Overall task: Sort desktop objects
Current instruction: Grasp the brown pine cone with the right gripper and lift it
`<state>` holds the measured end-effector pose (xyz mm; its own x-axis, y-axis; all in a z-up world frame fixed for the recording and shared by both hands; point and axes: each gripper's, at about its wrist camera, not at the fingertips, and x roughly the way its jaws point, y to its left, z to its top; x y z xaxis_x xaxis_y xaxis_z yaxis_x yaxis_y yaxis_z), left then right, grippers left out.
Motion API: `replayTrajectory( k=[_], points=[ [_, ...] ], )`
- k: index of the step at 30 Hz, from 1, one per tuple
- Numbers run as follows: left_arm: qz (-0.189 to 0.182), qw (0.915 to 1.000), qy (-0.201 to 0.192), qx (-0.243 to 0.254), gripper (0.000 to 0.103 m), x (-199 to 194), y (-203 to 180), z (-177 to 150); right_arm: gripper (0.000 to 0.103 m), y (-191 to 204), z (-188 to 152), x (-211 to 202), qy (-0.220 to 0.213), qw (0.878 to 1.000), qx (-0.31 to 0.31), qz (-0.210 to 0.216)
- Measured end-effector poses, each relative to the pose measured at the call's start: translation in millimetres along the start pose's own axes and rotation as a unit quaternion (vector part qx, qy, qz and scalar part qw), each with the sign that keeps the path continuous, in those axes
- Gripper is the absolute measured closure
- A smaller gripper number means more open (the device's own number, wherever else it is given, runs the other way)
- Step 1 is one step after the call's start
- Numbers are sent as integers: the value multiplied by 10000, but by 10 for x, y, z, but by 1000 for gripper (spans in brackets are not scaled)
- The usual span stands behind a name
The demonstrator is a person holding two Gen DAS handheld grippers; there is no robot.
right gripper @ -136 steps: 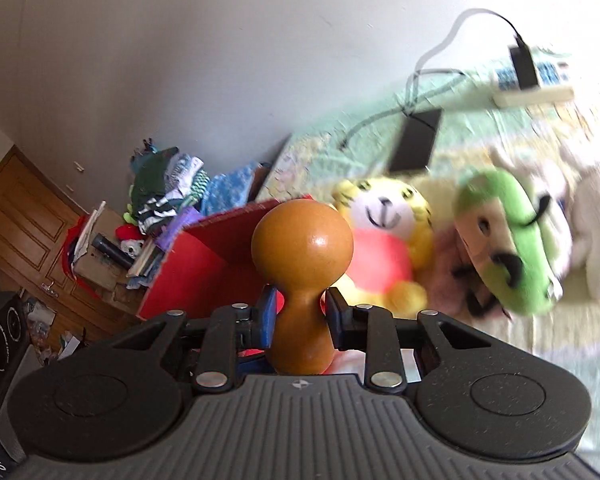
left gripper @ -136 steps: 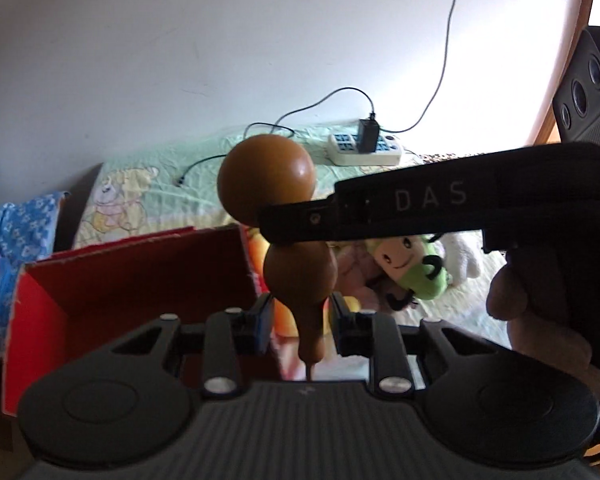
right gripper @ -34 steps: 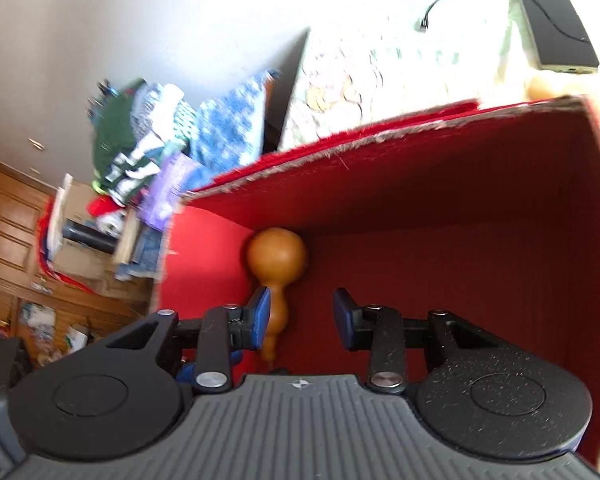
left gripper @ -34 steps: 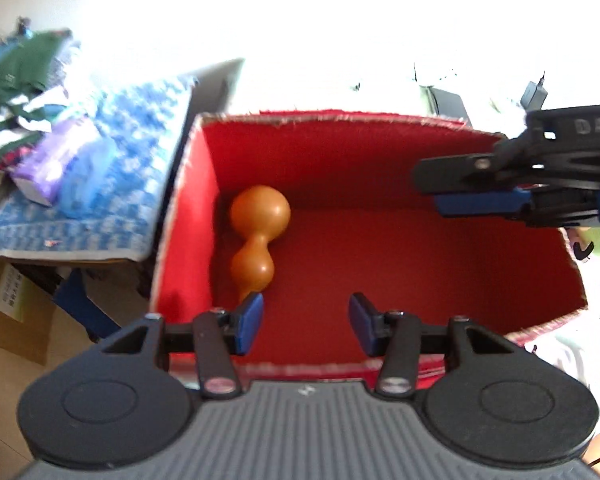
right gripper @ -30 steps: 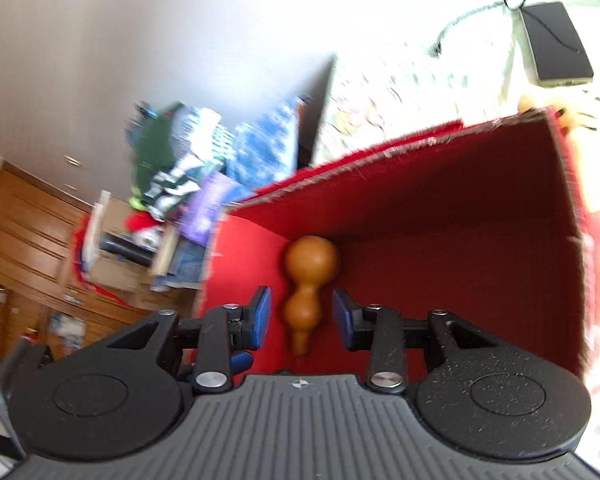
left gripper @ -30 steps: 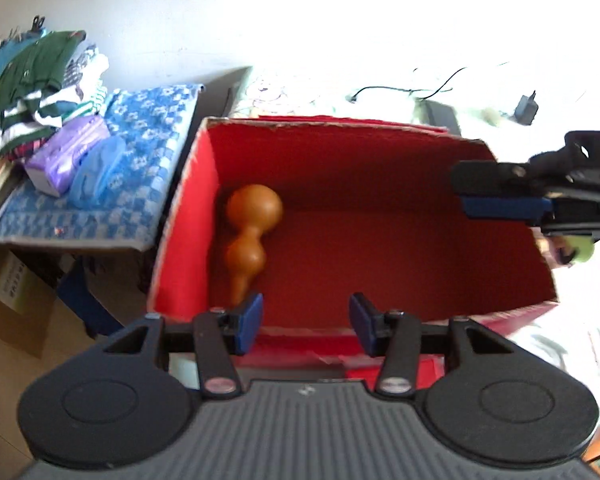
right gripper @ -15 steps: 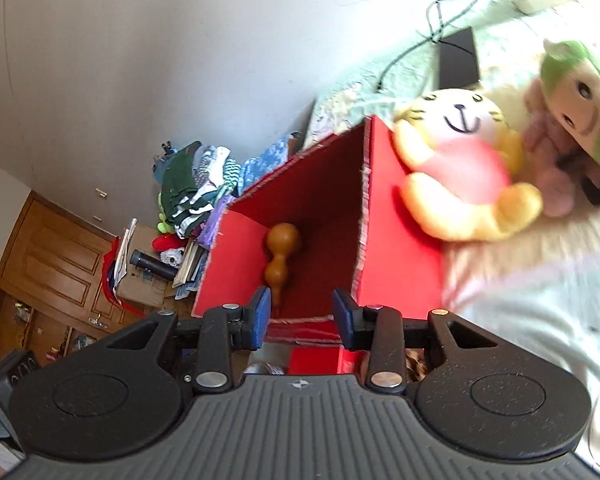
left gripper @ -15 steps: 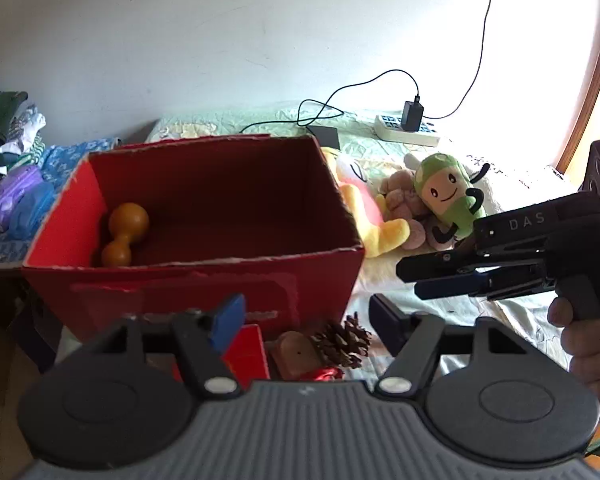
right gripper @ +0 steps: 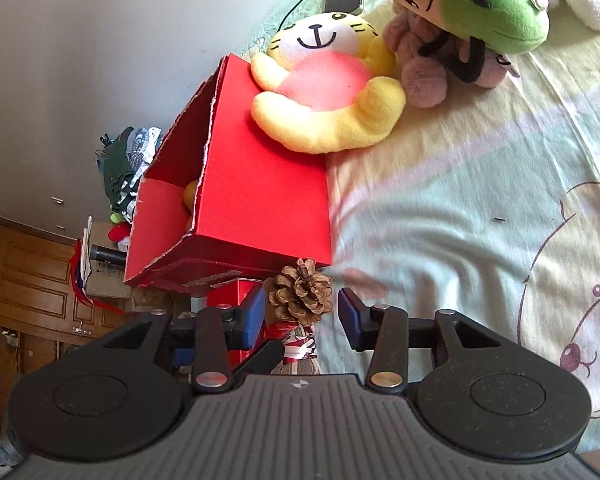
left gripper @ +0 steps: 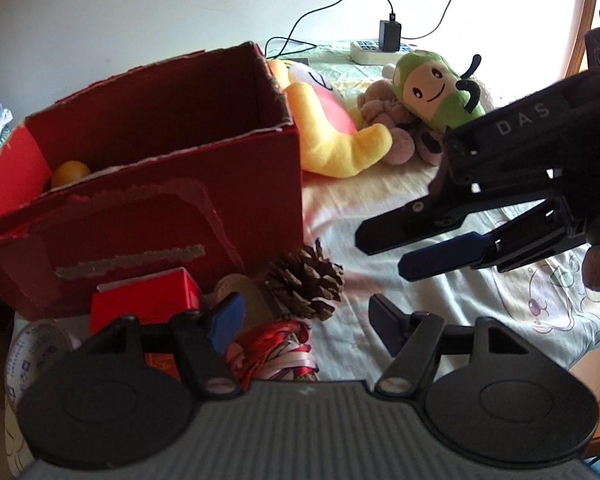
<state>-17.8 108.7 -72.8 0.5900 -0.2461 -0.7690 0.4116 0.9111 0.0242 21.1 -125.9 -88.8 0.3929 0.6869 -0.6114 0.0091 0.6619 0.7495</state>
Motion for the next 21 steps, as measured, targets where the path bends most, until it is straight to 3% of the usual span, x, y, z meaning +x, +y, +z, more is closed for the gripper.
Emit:
replayTrajectory(
  k=[4, 7, 14, 21],
  points=[
    [52, 9996, 103, 267, 32, 130, -59, 16, 58, -35, -6, 133, 175, 9997, 162, 22],
    [16, 9988, 227, 428, 45, 236, -71, 25, 56, -41, 7, 250, 283, 9993, 254, 22],
    [72, 9974, 184, 686, 54, 228, -81, 36, 54, -68, 56, 538, 499, 9974, 523, -52],
    [-331, 9963, -14, 789, 54, -34, -228, 153, 58, -100, 43, 490, 566, 9967, 587, -22]
  ],
)
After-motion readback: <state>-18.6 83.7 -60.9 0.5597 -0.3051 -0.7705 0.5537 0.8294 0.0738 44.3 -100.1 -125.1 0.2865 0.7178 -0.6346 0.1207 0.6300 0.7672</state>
